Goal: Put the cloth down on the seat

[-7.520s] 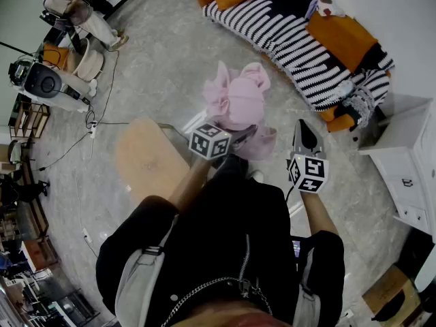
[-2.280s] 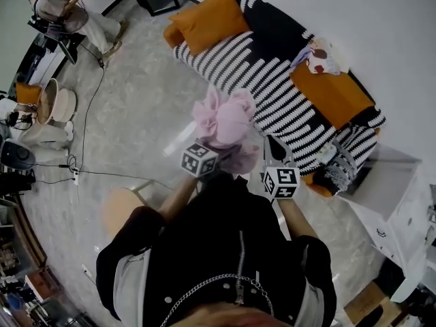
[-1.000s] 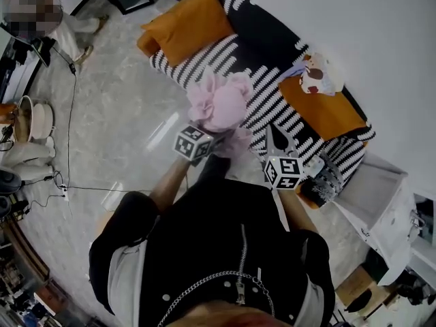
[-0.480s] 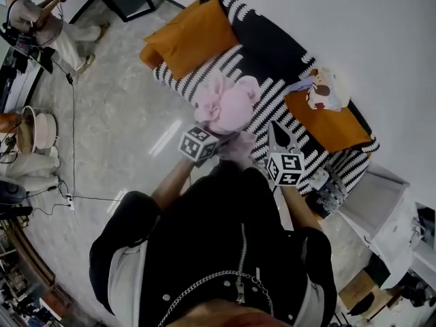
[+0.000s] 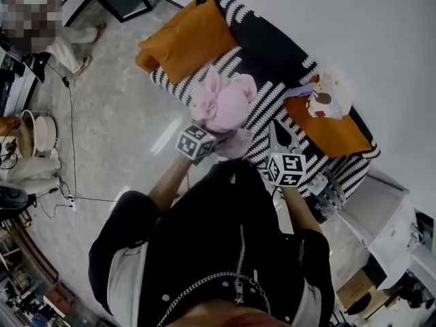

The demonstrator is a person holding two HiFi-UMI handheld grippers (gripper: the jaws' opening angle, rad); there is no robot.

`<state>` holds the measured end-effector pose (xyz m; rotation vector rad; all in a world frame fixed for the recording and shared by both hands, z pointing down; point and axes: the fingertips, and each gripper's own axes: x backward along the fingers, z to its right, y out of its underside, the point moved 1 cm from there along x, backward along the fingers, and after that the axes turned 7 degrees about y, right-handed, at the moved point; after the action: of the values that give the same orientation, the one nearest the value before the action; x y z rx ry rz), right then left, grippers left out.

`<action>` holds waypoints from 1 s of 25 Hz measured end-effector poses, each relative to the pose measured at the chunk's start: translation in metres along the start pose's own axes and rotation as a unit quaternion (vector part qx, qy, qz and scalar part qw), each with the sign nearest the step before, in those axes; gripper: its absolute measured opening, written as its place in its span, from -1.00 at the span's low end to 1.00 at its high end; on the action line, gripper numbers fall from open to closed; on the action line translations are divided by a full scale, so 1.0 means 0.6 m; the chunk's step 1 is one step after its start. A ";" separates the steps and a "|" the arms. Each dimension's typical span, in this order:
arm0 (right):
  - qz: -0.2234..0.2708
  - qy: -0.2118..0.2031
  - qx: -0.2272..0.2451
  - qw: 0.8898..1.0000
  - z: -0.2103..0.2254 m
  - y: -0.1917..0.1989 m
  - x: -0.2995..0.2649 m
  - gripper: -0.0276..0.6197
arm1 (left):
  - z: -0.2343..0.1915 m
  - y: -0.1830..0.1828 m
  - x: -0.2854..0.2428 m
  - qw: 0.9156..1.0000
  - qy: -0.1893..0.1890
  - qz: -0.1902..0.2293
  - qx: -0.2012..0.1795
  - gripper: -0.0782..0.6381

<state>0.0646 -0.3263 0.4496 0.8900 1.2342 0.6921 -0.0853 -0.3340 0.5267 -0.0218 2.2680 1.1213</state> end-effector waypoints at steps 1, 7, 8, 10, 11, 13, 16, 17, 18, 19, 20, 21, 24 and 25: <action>-0.001 -0.001 -0.002 1.000 0.006 -0.002 -0.010 -0.91 | -0.009 -0.004 -0.010 1.000 -0.002 -0.004 0.001 0.22; -0.011 -0.006 -0.001 1.000 0.045 0.003 -0.057 -0.91 | -0.059 -0.019 -0.082 1.000 -0.015 -0.009 0.019 0.22; -0.014 -0.006 -0.002 1.000 0.053 0.006 -0.064 -0.91 | -0.067 -0.022 -0.097 1.000 -0.015 -0.007 0.019 0.22; -0.018 -0.004 -0.005 1.000 0.066 0.013 -0.076 -0.91 | -0.084 -0.026 -0.126 1.000 -0.017 -0.006 0.016 0.22; -0.020 -0.002 -0.007 1.000 0.071 0.018 -0.081 -0.91 | -0.094 -0.026 -0.140 1.000 -0.018 -0.006 0.015 0.22; -0.024 0.002 -0.015 1.000 0.082 0.029 -0.089 -0.91 | -0.112 -0.023 -0.169 1.000 -0.020 -0.009 0.015 0.22; -0.033 0.005 -0.036 0.999 0.094 0.053 -0.101 -0.91 | -0.140 -0.017 -0.215 1.000 -0.022 -0.015 0.009 0.21; -0.037 0.006 -0.042 0.998 0.098 0.063 -0.104 -0.91 | -0.147 -0.015 -0.231 1.000 -0.023 -0.018 0.007 0.21; -0.040 0.007 -0.048 0.998 0.102 0.073 -0.107 -0.91 | -0.154 -0.012 -0.246 0.999 -0.025 -0.020 0.007 0.21; -0.043 0.007 -0.054 0.998 0.106 0.082 -0.109 -0.91 | -0.162 -0.010 -0.262 0.999 -0.027 -0.022 0.007 0.21; -0.046 0.007 -0.060 0.997 0.111 0.090 -0.112 -0.91 | -0.171 -0.006 -0.277 0.999 -0.030 -0.022 0.009 0.21; -0.048 0.006 -0.066 0.997 0.115 0.098 -0.116 -0.91 | -0.180 -0.003 -0.291 0.999 -0.033 -0.021 0.010 0.21; -0.056 0.008 -0.082 0.995 0.131 0.125 -0.128 -0.91 | -0.206 0.006 -0.330 0.999 -0.043 -0.018 0.016 0.21; -0.060 0.008 -0.086 0.994 0.136 0.136 -0.131 -0.91 | -0.214 0.011 -0.342 0.999 -0.045 -0.017 0.018 0.21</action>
<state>0.1293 -0.3678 0.5658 0.6639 1.2129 0.6982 0.0161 -0.4724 0.6976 0.0034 2.1991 1.0434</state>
